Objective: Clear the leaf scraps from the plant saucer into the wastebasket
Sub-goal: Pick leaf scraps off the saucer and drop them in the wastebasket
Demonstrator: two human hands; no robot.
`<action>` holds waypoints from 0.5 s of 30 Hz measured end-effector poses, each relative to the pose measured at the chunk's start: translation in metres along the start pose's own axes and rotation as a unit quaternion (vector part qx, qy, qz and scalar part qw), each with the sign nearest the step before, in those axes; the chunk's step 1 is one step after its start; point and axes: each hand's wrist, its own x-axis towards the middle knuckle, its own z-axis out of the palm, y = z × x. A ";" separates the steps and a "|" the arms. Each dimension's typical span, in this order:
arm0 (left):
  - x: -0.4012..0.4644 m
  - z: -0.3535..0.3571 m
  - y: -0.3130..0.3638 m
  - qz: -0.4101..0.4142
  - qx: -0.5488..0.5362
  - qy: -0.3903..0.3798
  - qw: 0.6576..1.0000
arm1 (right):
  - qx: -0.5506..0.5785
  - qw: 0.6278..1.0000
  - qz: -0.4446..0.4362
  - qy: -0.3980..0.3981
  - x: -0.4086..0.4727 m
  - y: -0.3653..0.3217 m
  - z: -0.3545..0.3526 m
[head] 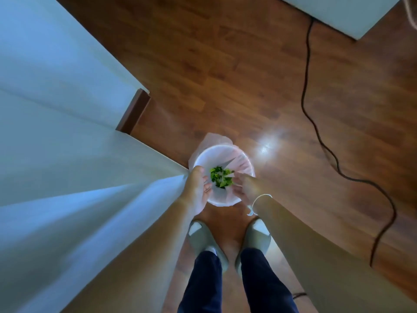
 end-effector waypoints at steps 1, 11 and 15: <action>-0.010 0.001 0.005 0.007 0.002 -0.002 1.000 | -0.005 1.000 0.001 -0.004 -0.009 -0.004 0.001; -0.139 0.007 0.075 0.121 0.082 -0.018 0.989 | -0.058 0.989 -0.122 -0.055 -0.150 -0.075 0.015; -0.222 -0.001 0.112 0.200 0.133 -0.010 0.971 | -0.126 0.964 -0.222 -0.068 -0.227 -0.113 0.029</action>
